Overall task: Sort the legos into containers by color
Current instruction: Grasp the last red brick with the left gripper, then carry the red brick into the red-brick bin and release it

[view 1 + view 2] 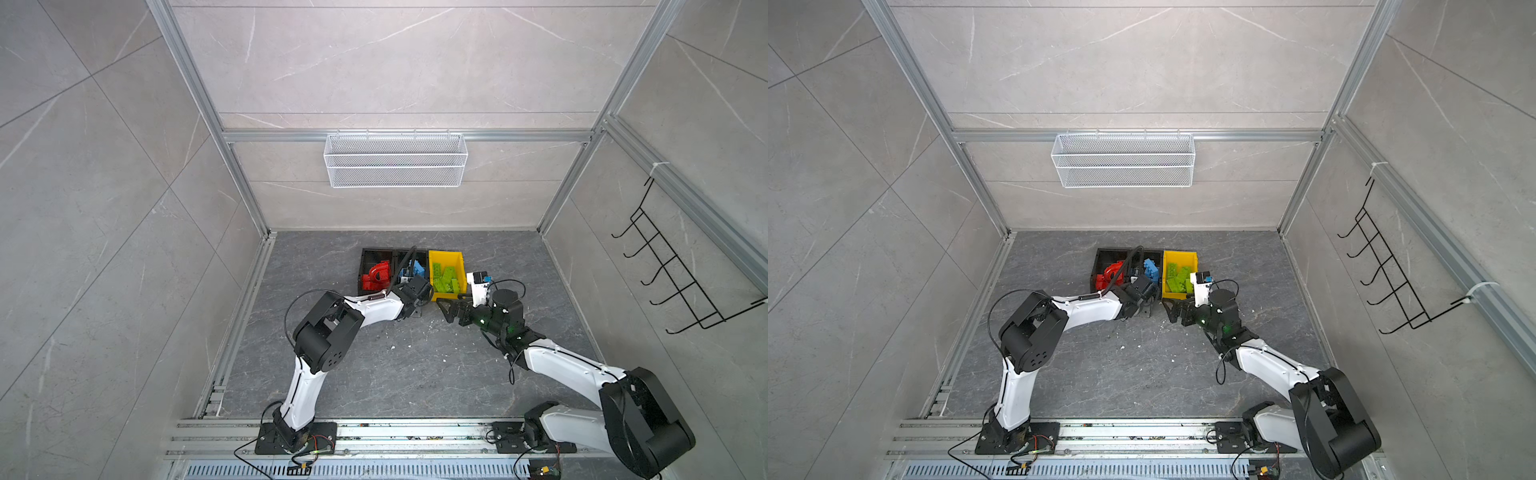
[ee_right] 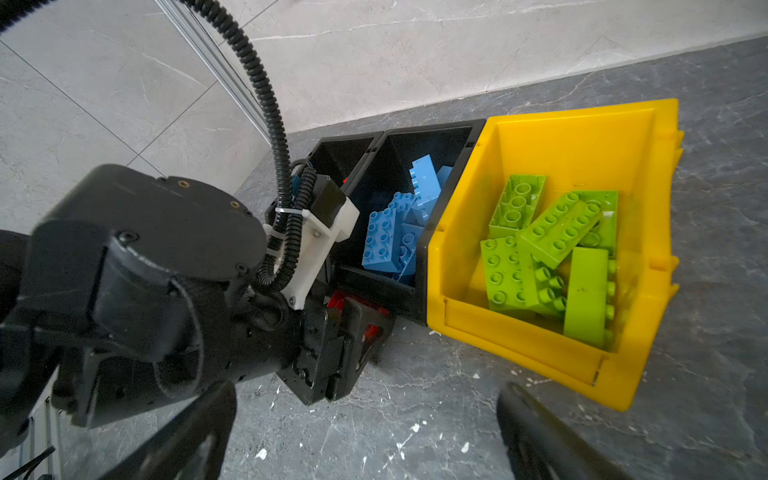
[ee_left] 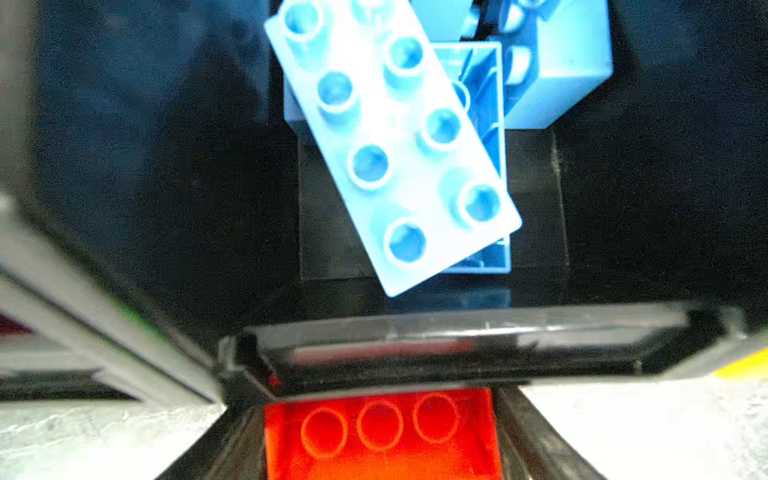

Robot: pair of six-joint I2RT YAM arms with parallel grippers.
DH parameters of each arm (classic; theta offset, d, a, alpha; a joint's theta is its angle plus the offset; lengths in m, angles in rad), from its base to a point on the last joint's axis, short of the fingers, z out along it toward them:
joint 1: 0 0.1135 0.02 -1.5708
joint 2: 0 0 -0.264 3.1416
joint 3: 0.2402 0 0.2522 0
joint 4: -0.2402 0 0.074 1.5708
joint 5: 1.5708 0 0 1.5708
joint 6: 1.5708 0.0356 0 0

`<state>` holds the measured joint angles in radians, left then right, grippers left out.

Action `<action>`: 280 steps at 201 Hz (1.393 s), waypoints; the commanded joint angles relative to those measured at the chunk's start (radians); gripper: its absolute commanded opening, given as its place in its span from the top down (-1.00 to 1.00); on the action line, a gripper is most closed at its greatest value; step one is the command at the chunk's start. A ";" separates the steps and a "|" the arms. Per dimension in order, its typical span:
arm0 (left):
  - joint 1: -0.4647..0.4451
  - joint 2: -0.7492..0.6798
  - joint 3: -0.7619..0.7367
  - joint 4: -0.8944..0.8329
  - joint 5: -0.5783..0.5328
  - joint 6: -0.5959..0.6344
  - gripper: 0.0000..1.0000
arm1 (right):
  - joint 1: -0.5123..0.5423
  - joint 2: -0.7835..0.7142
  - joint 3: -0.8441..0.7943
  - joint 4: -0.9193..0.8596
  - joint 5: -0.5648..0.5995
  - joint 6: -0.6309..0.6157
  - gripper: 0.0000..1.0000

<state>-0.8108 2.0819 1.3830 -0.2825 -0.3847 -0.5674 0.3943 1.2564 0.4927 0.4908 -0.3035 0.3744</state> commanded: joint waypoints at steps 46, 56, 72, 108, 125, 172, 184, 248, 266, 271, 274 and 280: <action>-0.011 -0.108 -0.102 -0.023 -0.032 0.005 -0.13 | 0.001 0.003 0.030 0.008 -0.010 0.010 -1.00; -0.016 -0.129 -0.124 -0.023 -0.038 0.000 -0.12 | 0.001 0.004 0.030 0.007 -0.011 0.011 -1.00; -0.022 -0.167 -0.159 -0.028 -0.038 -0.004 -0.11 | 0.001 0.005 0.031 0.008 -0.012 0.011 -1.00; -0.028 -0.255 -0.209 -0.086 -0.040 -0.003 -0.11 | 0.001 0.008 0.031 0.010 -0.013 0.012 -1.00; -0.024 -0.302 -0.197 -0.119 -0.061 0.045 -0.11 | 0.001 0.010 0.030 0.011 -0.014 0.014 -1.00; 0.068 -0.353 -0.115 -0.153 -0.054 0.186 -0.10 | 0.001 0.008 0.030 0.010 -0.014 0.012 -1.00; 0.097 -0.353 -0.100 -0.127 -0.062 0.245 -0.09 | 0.001 0.007 0.031 0.008 -0.012 0.011 -1.00; 0.263 -0.256 0.032 0.016 0.092 0.423 -0.09 | 0.001 0.010 0.030 0.008 -0.005 0.006 -1.00; 0.275 -0.197 0.100 0.001 0.118 0.457 -0.09 | 0.001 0.013 0.031 0.008 -0.002 0.003 -1.00; 0.277 -0.181 0.123 -0.003 0.123 0.465 -0.10 | 0.001 0.014 0.030 0.008 -0.003 0.003 -1.00; 0.278 -0.172 0.134 -0.004 0.125 0.470 -0.10 | 0.002 0.015 0.031 0.007 -0.002 0.003 -1.00; 0.280 -0.154 0.153 -0.010 0.131 0.477 -0.10 | 0.001 0.015 0.030 0.007 -0.003 0.003 -1.00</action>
<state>-0.5282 1.8633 1.4521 -0.3126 -0.3180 -0.1753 0.3943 1.2575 0.4938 0.4911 -0.3035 0.3744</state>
